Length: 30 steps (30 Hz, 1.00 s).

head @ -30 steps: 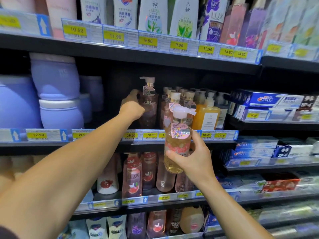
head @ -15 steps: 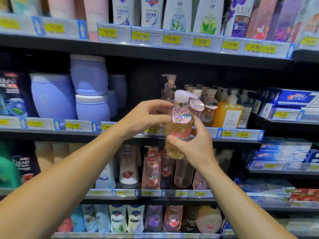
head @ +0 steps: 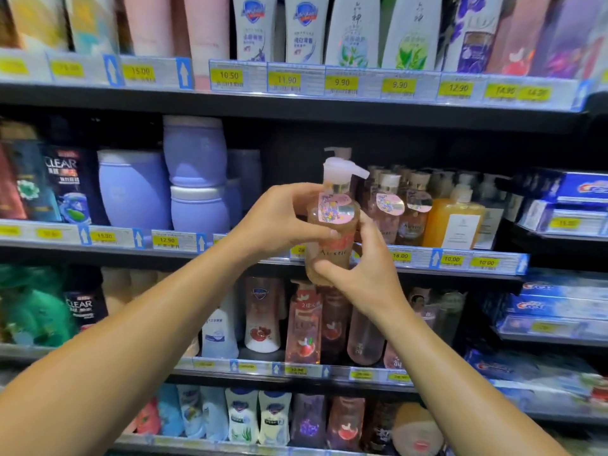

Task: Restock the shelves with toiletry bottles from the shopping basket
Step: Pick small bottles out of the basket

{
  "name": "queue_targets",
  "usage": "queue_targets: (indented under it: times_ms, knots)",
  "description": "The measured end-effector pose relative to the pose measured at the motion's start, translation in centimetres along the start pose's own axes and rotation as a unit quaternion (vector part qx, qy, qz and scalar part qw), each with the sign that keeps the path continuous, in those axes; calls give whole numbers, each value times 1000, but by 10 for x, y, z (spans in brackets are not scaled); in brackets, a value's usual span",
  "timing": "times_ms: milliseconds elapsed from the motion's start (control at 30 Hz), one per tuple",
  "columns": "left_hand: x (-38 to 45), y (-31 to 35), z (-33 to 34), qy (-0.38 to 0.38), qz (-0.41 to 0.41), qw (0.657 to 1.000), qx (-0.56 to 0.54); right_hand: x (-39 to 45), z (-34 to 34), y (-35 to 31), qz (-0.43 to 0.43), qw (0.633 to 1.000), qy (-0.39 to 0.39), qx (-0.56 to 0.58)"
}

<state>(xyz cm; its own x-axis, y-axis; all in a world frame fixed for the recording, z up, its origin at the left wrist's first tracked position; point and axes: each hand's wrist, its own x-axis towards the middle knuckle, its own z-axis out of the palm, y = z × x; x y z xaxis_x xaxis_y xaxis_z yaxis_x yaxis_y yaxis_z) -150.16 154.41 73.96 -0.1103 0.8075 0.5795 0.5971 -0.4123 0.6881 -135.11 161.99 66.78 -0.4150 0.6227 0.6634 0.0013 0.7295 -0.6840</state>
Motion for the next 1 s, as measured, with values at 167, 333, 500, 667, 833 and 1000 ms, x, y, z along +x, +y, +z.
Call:
queue_targets:
  times_ms: [167,333,500,667,833,1000]
  knots:
    - [22,12,-11,62,47,997,-4,-13,-16,31,-32,977,-16,-210]
    - [43,3,-4,91,47,994,38,-18,-14,49,-72,908,-39,-411]
    - [59,-21,15,88,-17,995,47,-22,-12,54,-73,894,-54,-438]
    - [67,-36,24,86,-90,991,53,-20,-14,57,-70,892,-71,-440]
    - [71,-41,30,95,-86,984,121,-20,-16,59,-74,898,-72,-428]
    - [73,-43,33,106,-113,980,126,-20,-16,59,-72,899,-71,-426]
